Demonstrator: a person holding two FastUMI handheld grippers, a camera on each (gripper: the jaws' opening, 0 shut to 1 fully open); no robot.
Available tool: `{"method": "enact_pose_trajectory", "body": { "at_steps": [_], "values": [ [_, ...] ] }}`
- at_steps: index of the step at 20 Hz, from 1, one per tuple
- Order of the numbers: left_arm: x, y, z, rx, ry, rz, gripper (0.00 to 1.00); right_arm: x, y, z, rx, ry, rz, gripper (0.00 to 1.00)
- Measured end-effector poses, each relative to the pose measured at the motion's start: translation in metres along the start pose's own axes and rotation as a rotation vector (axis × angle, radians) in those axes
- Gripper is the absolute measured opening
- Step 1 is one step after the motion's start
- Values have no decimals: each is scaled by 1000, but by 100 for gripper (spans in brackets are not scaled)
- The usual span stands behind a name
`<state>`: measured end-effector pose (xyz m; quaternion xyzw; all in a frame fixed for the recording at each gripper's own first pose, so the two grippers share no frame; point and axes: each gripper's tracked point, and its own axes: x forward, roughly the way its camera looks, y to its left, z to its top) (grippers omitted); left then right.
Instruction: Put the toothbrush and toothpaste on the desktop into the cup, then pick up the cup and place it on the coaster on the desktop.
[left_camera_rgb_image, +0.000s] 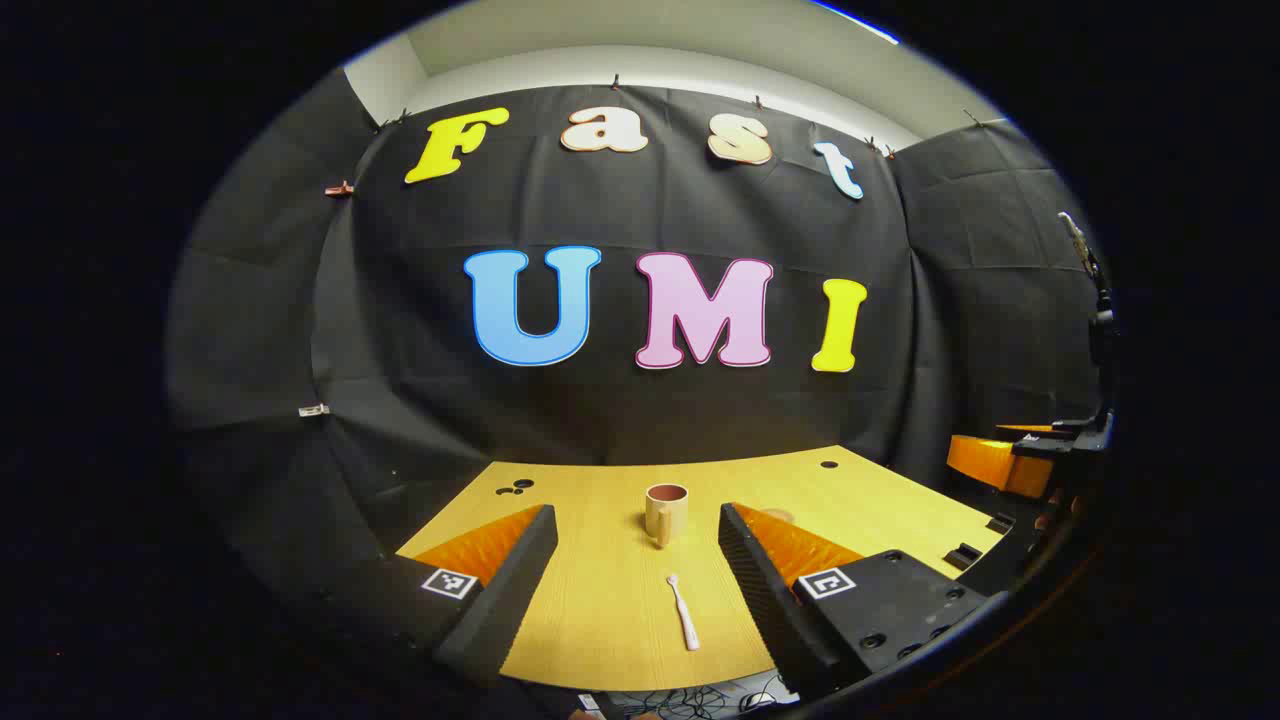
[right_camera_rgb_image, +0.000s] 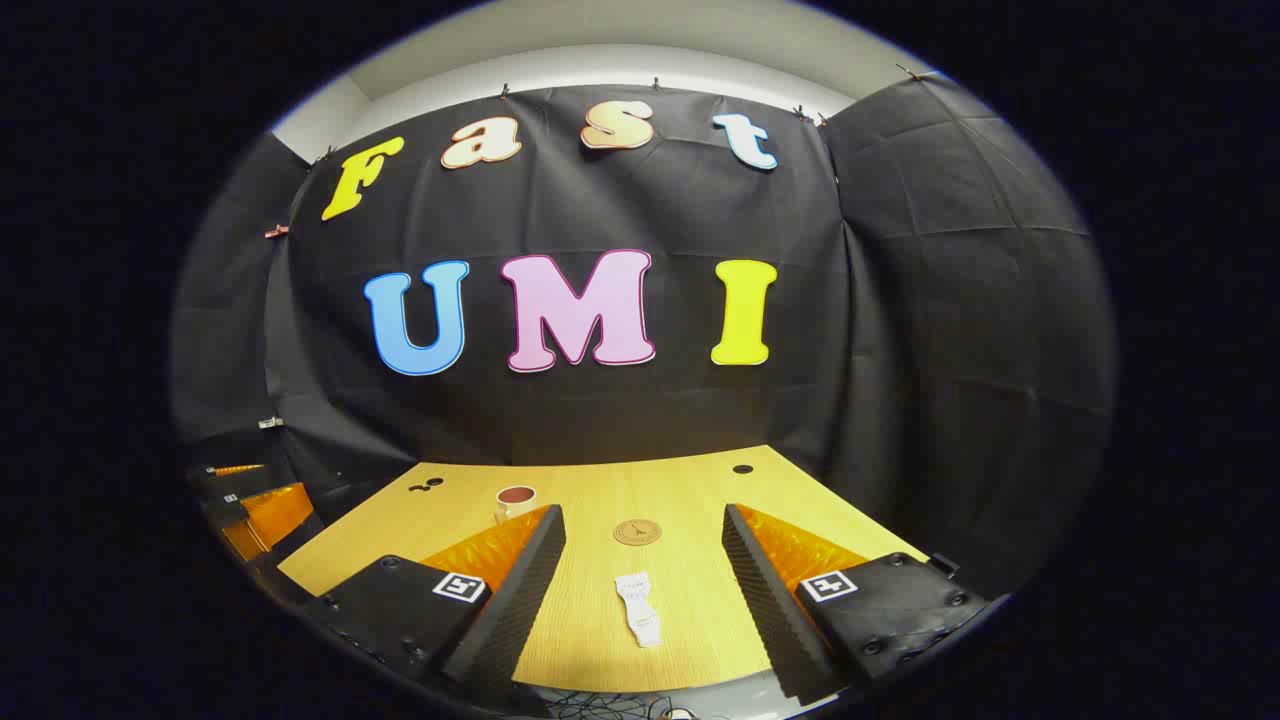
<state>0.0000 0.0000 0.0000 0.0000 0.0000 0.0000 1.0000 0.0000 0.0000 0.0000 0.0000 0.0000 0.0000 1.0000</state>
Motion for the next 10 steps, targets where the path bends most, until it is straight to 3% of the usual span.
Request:
{"method": "enact_pose_trajectory", "body": {
  "at_steps": [10],
  "values": [
    [-10,-1,-10,25,14,-19,100,-11,13,-18,0,28,20,97]
  ]
}}
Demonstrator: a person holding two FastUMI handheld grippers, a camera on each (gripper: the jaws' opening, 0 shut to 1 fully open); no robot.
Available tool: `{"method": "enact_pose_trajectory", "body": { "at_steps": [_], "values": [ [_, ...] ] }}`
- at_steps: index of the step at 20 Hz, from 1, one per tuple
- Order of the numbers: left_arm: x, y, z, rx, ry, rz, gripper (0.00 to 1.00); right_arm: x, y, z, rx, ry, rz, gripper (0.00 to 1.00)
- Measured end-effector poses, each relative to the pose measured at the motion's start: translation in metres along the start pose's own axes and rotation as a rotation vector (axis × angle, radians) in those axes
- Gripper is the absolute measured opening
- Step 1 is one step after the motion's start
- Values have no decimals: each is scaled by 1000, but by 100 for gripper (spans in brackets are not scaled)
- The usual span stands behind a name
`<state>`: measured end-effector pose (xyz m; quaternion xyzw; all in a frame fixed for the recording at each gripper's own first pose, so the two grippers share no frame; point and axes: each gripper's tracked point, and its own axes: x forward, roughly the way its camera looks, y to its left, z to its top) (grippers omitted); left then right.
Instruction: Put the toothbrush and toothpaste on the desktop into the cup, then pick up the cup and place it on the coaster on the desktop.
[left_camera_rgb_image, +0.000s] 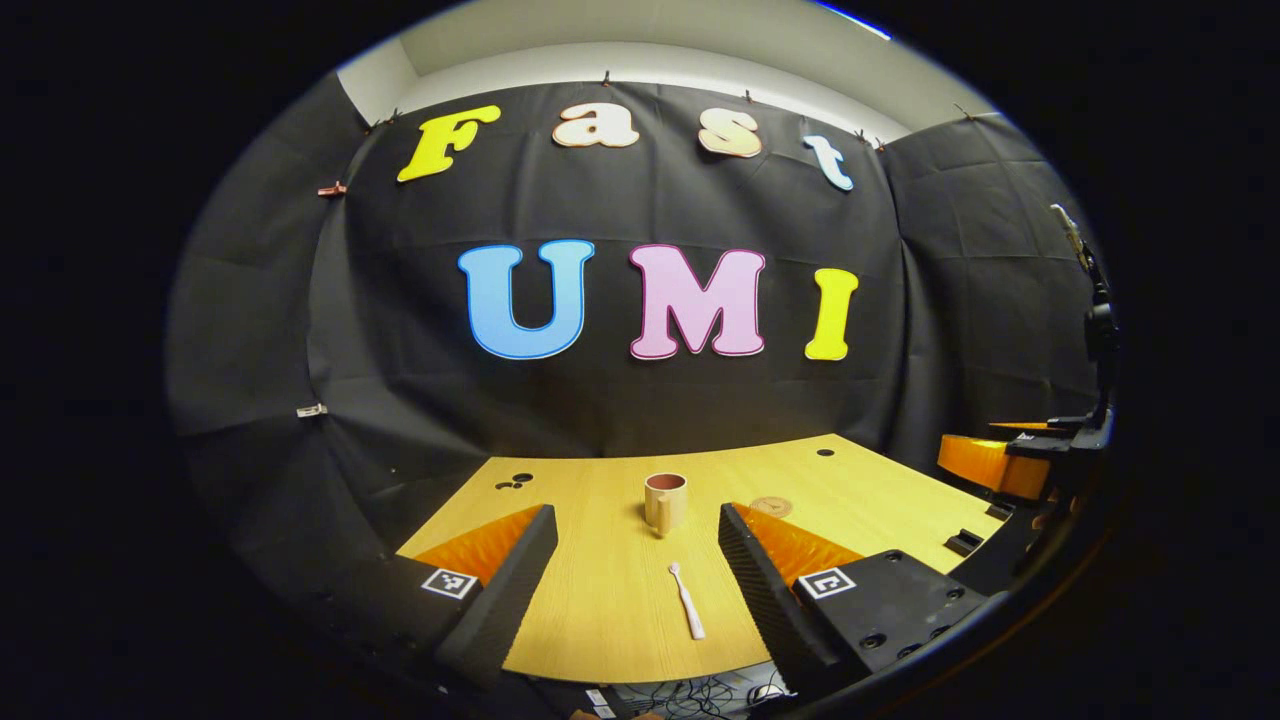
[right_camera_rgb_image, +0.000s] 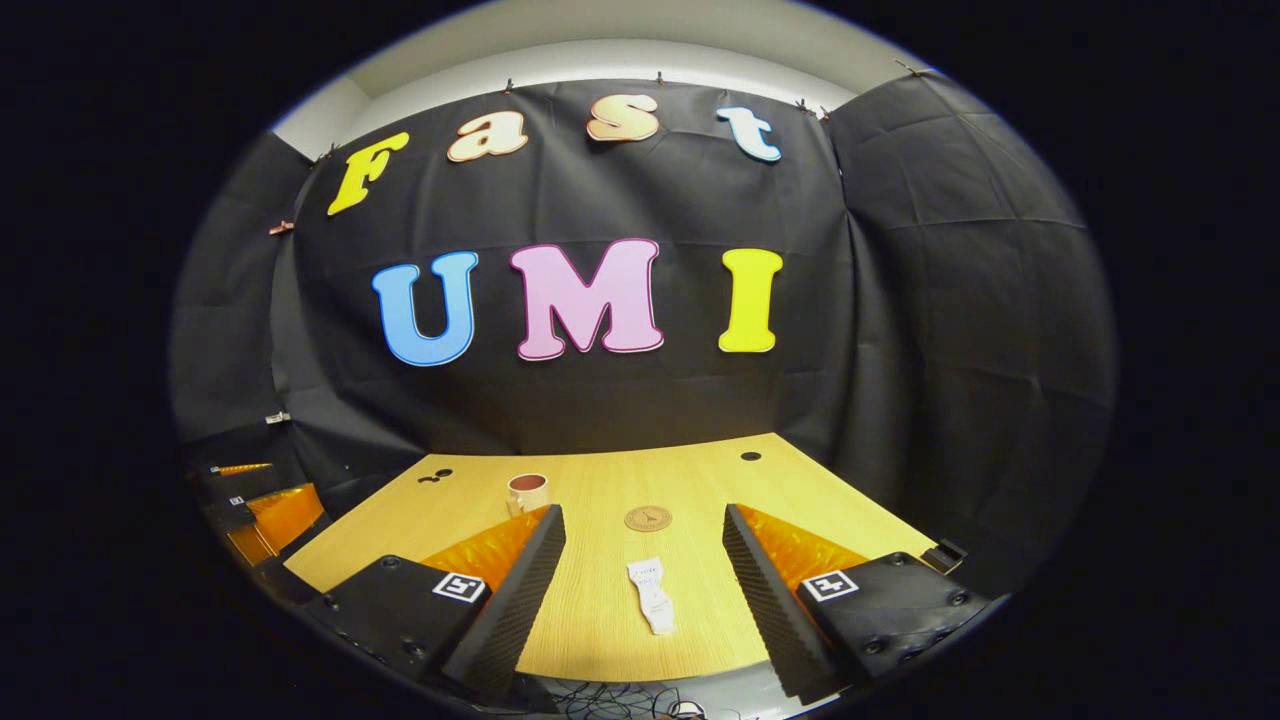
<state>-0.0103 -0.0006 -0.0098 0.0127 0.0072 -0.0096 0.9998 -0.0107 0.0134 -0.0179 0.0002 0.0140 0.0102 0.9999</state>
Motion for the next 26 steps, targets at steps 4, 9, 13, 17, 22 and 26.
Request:
{"method": "enact_pose_trajectory", "body": {
  "at_steps": [4,9,13,17,22,26],
  "values": [
    [-1,-1,-4,-5,15,-2,100,4,-2,-6,11,20,-10,97],
    [3,0,-12,-25,31,5,100,11,-1,-15,-5,55,-1,98],
    [14,1,-14,-28,46,16,100,22,4,-23,-11,87,26,98],
    [25,3,-21,-39,76,32,100,47,3,-34,-32,126,36,98],
    [39,5,-28,-17,112,67,100,79,4,-52,-16,206,55,98],
    [54,4,-36,-29,149,99,100,113,3,-71,-35,274,84,98]
  ]
}}
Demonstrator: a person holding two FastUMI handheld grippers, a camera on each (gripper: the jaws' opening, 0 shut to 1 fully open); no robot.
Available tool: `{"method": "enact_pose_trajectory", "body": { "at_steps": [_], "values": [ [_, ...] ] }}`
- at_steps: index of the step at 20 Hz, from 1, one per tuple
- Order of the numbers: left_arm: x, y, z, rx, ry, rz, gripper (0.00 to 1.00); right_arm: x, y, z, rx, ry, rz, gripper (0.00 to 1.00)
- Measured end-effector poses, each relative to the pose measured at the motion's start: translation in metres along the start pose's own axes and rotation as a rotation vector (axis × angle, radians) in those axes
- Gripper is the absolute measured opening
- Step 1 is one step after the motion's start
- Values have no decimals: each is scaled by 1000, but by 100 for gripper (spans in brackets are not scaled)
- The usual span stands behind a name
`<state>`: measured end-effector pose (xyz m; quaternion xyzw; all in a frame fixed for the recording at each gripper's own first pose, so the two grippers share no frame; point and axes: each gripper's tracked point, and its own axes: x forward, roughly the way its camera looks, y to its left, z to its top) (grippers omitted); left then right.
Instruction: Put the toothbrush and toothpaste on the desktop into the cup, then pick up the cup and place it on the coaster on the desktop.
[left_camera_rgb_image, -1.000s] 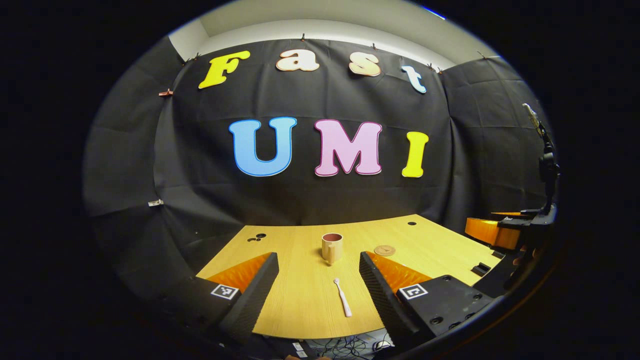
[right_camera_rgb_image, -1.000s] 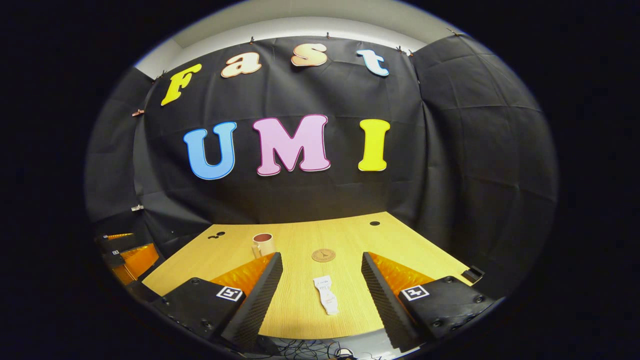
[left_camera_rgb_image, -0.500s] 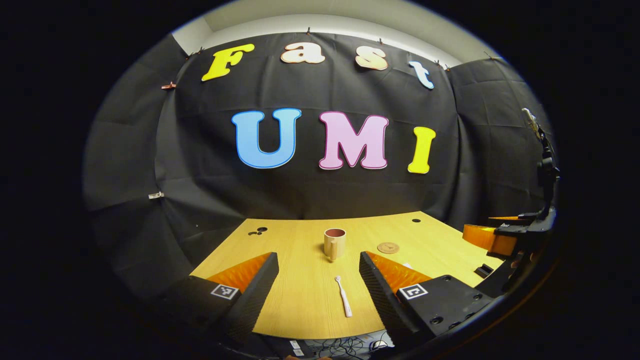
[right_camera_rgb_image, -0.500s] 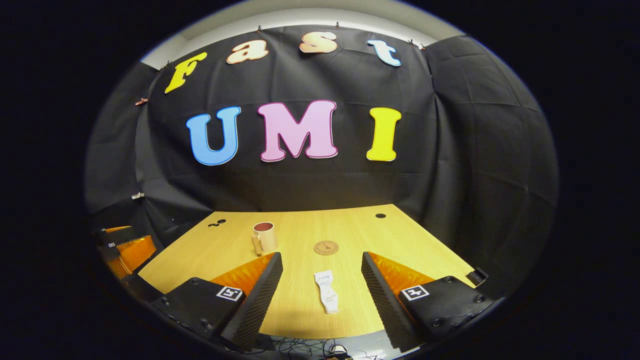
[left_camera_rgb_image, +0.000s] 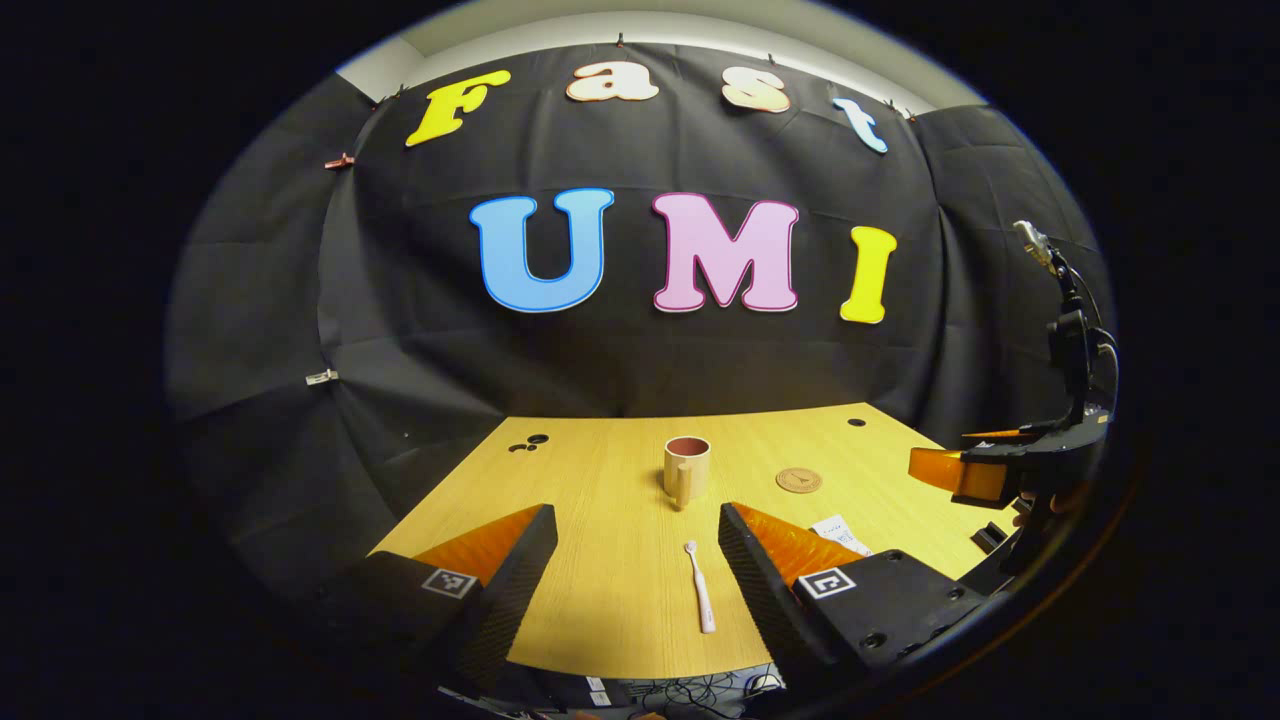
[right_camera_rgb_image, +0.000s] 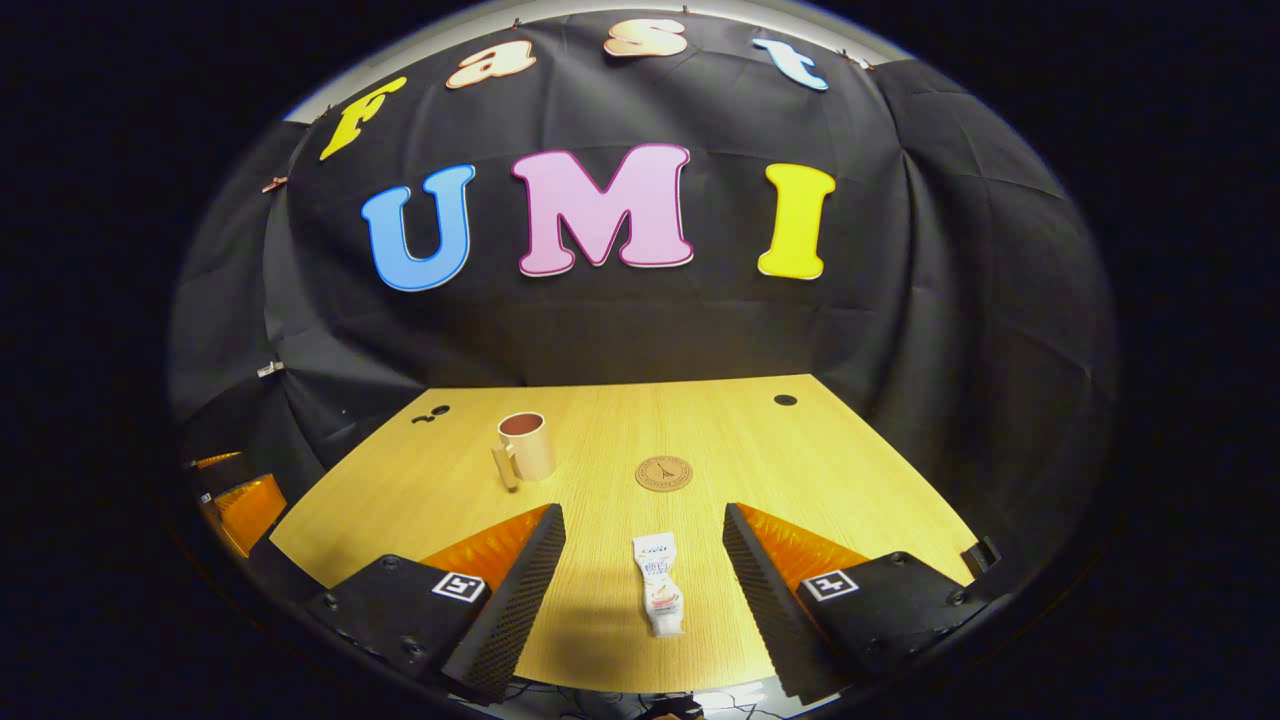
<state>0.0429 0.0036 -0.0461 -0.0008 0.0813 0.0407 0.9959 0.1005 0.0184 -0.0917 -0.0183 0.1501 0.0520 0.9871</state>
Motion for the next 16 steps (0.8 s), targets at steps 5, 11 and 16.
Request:
{"method": "enact_pose_trajectory", "body": {
  "at_steps": [5,11,16],
  "values": [
    [19,0,-2,5,30,62,100,49,-4,-25,-4,121,30,98],
    [42,-8,-7,15,99,110,100,94,-12,-86,-13,333,42,98],
    [53,-17,-11,32,166,148,99,120,-23,-130,-30,467,18,98]
  ]
}}
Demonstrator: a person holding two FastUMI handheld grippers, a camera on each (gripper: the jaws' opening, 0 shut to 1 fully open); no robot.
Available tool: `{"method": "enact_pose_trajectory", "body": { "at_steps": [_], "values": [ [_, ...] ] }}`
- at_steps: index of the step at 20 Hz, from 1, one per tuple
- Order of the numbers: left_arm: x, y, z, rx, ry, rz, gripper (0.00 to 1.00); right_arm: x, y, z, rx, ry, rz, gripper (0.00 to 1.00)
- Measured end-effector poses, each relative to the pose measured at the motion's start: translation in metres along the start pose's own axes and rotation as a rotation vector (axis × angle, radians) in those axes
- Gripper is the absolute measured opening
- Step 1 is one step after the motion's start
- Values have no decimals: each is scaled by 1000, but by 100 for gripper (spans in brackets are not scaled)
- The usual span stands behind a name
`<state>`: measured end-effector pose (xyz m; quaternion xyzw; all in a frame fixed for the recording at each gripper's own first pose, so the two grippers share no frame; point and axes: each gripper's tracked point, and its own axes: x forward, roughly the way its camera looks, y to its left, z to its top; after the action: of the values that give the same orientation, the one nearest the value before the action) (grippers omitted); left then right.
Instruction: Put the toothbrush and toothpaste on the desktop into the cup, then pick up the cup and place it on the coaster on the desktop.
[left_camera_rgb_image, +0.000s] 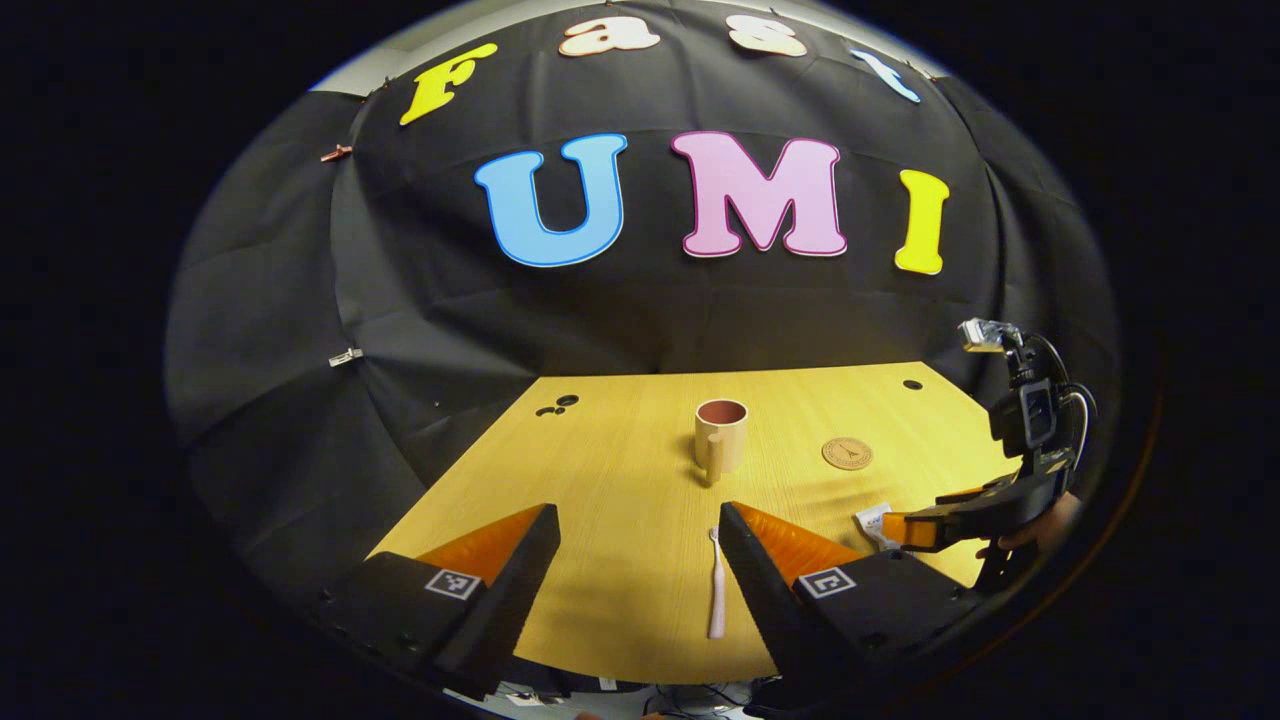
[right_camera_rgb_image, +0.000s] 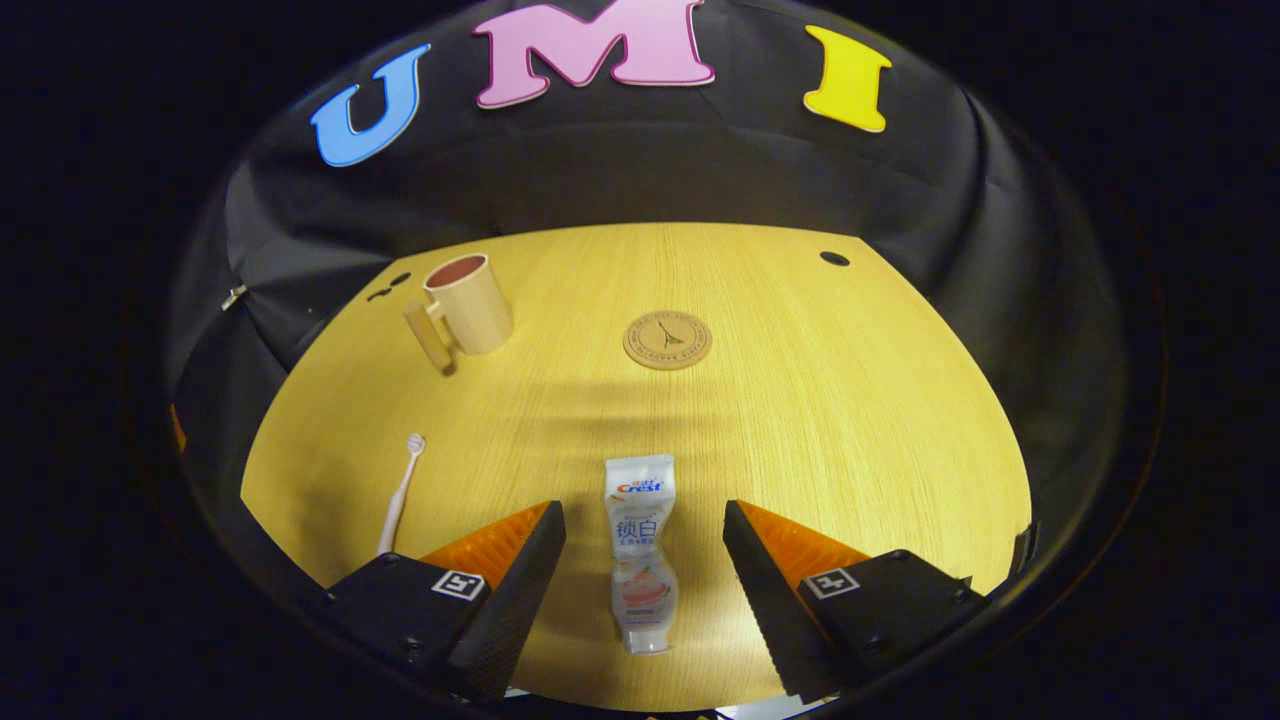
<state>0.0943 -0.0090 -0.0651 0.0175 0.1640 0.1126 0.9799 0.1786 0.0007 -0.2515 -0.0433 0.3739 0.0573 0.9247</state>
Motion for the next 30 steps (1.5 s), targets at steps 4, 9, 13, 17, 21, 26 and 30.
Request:
{"method": "enact_pose_trajectory", "body": {
  "at_steps": [4,9,13,17,21,26,30],
  "values": [
    [12,-9,-14,17,61,13,99,25,-5,-22,-3,107,-26,98],
    [18,-14,-24,17,135,30,99,41,-5,-30,-3,172,-24,98],
    [26,-19,-24,9,148,33,99,43,-5,-33,-16,196,-43,97],
    [28,-20,-26,11,153,19,99,40,1,-37,-17,211,-40,77],
    [24,-22,-33,-7,170,-4,99,39,2,-38,-17,224,-44,42],
    [16,-15,-33,-15,144,-2,99,38,6,-39,-46,259,16,36],
    [17,-17,-40,-16,151,-46,99,27,6,-45,-18,316,60,27]
  ]
}}
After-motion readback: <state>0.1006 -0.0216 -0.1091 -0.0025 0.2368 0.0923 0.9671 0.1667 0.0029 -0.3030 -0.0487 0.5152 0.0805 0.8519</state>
